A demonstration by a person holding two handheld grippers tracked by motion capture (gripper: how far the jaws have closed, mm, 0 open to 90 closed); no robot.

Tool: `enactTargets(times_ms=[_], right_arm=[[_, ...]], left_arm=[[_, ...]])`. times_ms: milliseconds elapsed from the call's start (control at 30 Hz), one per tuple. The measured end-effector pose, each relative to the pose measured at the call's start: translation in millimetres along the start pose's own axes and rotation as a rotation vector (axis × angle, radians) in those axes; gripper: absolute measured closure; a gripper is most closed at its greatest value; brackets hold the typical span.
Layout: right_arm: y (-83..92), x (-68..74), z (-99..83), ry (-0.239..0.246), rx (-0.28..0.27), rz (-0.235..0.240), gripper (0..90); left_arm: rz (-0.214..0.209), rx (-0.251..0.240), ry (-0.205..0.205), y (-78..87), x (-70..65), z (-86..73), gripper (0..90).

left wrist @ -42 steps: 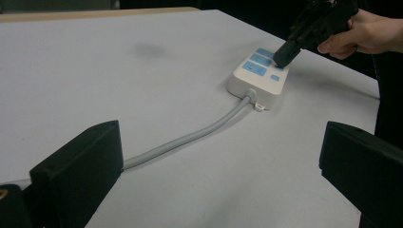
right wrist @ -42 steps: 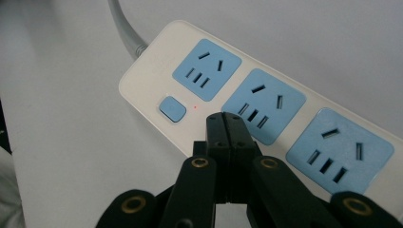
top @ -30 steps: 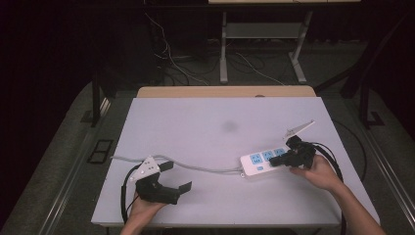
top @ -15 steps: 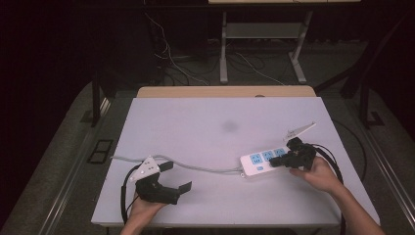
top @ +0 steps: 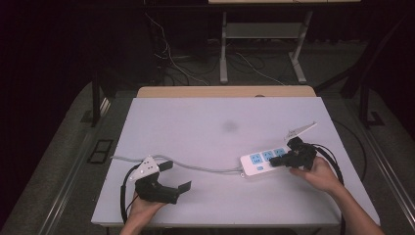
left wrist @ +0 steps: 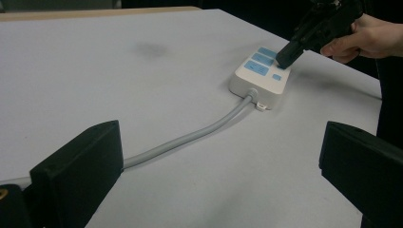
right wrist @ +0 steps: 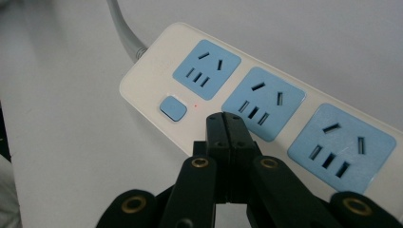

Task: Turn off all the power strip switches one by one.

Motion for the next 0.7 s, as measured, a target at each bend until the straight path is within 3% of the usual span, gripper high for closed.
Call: enactTargets(times_ms=[133, 267, 700], right_arm=[[2.5, 1.3, 1.9, -0.025, -0.019, 0.031, 90.0], [3.7, 0.3, 1.4, -0.014, -0.005, 0.005, 90.0], [10.4, 2.7, 0.1, -0.008, -0.006, 0.004, 89.7]], left_arm=[[0.000, -0.001, 0.000, 0.0, 0.1, 0.1, 0.0], [0.000, -0.001, 0.000, 0.0, 0.1, 0.2, 0.0], [-0.001, 0.001, -0.001, -0.5, 0.2, -0.1, 0.0]])
Point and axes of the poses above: each handheld gripper's, and its own axes: y roughly backward along the jaws, z roughly out of its top, x roughly to its left, the point moved 8 cm from there along -y, roughly forward along the jaws, and after that the axes turned 14 degrees about -y, right-handed, at the moved point
